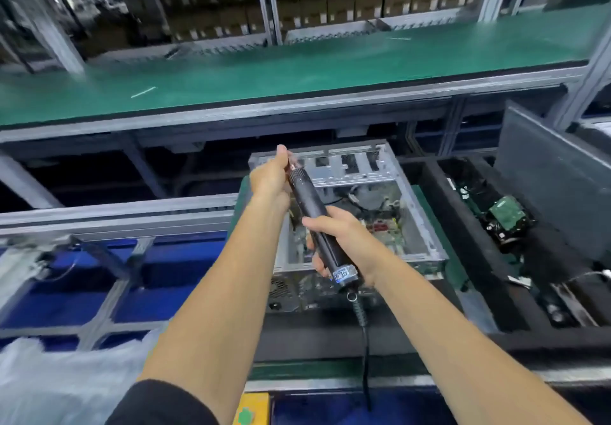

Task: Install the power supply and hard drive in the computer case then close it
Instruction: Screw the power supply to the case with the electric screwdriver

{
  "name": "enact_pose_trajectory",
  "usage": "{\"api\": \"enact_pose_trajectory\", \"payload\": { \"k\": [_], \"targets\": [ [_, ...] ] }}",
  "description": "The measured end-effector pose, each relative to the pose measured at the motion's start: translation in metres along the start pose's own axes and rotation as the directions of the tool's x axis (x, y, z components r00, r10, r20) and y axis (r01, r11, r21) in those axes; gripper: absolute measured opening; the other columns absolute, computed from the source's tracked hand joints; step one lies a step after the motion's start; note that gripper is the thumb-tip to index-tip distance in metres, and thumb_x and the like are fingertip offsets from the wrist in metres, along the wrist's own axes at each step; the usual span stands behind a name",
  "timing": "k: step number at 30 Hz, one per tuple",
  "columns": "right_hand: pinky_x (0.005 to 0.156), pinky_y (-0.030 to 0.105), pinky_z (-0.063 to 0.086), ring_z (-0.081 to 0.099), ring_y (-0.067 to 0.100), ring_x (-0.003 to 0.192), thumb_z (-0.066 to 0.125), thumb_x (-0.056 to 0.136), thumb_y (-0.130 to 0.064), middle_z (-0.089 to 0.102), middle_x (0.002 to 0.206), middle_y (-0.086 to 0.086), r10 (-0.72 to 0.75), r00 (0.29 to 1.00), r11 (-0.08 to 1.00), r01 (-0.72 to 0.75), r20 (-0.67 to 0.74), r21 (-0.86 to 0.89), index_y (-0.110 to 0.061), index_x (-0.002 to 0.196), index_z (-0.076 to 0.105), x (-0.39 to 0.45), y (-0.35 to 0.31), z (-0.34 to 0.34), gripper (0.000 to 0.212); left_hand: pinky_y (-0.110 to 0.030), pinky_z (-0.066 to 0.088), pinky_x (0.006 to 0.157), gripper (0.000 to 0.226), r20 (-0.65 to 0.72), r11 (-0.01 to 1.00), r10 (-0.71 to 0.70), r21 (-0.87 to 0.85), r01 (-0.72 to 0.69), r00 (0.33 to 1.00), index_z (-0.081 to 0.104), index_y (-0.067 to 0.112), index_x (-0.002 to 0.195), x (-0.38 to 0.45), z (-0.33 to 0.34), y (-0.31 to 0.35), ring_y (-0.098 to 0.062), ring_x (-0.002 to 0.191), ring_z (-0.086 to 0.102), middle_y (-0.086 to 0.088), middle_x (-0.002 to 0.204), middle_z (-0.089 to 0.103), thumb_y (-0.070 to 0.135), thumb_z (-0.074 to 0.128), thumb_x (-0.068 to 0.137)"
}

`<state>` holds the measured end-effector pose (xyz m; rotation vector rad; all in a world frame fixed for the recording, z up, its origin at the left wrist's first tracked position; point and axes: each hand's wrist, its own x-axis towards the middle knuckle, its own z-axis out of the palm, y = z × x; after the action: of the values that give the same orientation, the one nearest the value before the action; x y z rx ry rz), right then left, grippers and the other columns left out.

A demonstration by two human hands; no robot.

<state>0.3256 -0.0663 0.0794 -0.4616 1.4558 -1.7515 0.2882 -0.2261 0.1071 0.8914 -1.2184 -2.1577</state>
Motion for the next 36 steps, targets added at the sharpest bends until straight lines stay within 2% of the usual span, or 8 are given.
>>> {"api": "enact_pose_trajectory", "payload": {
  "k": [5,8,13,17,23,26,31,36],
  "targets": [
    [0.041,0.026,0.043,0.051,0.023,0.040,0.062,0.095,-0.019,0.054,0.070,0.007,0.030,0.999,0.999,-0.029,-0.043,0.018,-0.013,0.102,0.047,-0.007,0.023,0.048,0.018,-0.019,0.047,0.042,0.022,0.108,0.998,-0.063,0.001,0.063,0.992,0.061,0.008,0.073,-0.003,-0.055,0.010,-0.009,0.041,0.058,0.000,0.055,0.064,0.021,0.065,0.090],
    [0.040,0.026,0.043,0.051,0.023,0.041,0.060,0.096,-0.018,0.053,0.071,0.009,0.034,0.997,0.998,-0.037,-0.065,-0.041,-0.011,0.102,0.046,-0.016,0.032,0.059,0.017,-0.019,0.047,0.046,0.022,0.186,0.988,-0.056,0.153,0.028,0.981,0.063,0.007,0.073,-0.002,-0.076,0.007,-0.010,0.048,0.060,0.001,0.055,0.064,0.022,0.066,0.089],
    [0.040,0.025,0.044,0.052,0.022,0.042,0.062,0.095,-0.021,0.054,0.073,0.010,0.090,0.994,0.980,-0.100,-0.066,-0.169,-0.011,0.105,0.047,-0.039,0.034,0.061,0.020,-0.023,0.053,0.055,0.022,0.120,0.936,-0.005,0.351,-0.038,0.993,0.064,0.007,0.069,-0.007,-0.092,-0.001,-0.015,0.054,0.060,-0.002,0.059,0.064,0.021,0.069,0.085],
    [0.042,0.027,0.044,0.053,0.022,0.044,0.063,0.095,-0.021,0.054,0.073,0.009,0.110,0.992,0.974,-0.121,-0.068,-0.191,-0.010,0.107,0.047,-0.056,0.034,0.057,0.023,-0.020,0.050,0.050,0.019,0.148,0.909,-0.023,0.414,-0.041,0.989,0.063,0.008,0.074,-0.018,-0.093,-0.007,-0.013,0.052,0.059,-0.002,0.060,0.065,0.022,0.068,0.085],
    [0.042,0.027,0.045,0.053,0.023,0.044,0.065,0.094,-0.023,0.056,0.074,0.009,0.114,0.992,0.981,-0.121,-0.059,-0.153,-0.013,0.106,0.049,-0.077,0.047,0.054,0.022,-0.019,0.048,0.049,0.022,0.297,0.899,-0.171,0.437,0.026,0.939,0.066,0.012,0.072,-0.037,-0.106,-0.013,-0.007,0.046,0.048,0.007,0.053,0.055,0.028,0.068,0.087],
    [0.043,0.028,0.045,0.053,0.023,0.045,0.066,0.093,-0.024,0.055,0.076,0.010,0.106,0.991,0.983,-0.117,-0.085,-0.143,-0.011,0.105,0.049,-0.083,0.059,0.057,0.024,-0.018,0.046,0.047,0.021,0.278,0.891,-0.186,0.452,0.043,0.942,0.067,0.014,0.073,-0.046,-0.109,-0.021,-0.008,0.049,0.043,0.005,0.058,0.053,0.028,0.067,0.088],
    [0.043,0.028,0.046,0.053,0.025,0.046,0.069,0.090,-0.020,0.055,0.076,0.010,0.098,0.991,0.991,-0.106,-0.094,-0.082,-0.012,0.102,0.049,-0.092,0.079,0.066,0.024,-0.026,0.048,0.057,0.020,0.210,0.893,-0.145,0.449,0.036,0.967,0.065,0.011,0.080,-0.063,-0.109,-0.037,-0.010,0.054,0.055,0.005,0.060,0.065,0.027,0.062,0.091],
    [0.044,0.029,0.046,0.054,0.023,0.046,0.073,0.078,-0.016,0.056,0.076,0.008,0.128,0.987,0.991,-0.130,-0.100,-0.014,-0.011,0.126,0.045,-0.105,0.098,0.067,0.056,-0.027,0.046,0.057,0.026,0.252,0.814,-0.136,0.579,-0.036,0.958,0.064,0.010,0.077,-0.069,-0.115,-0.046,-0.017,0.067,0.053,-0.005,0.078,0.065,0.027,0.056,0.095]
  ]
}}
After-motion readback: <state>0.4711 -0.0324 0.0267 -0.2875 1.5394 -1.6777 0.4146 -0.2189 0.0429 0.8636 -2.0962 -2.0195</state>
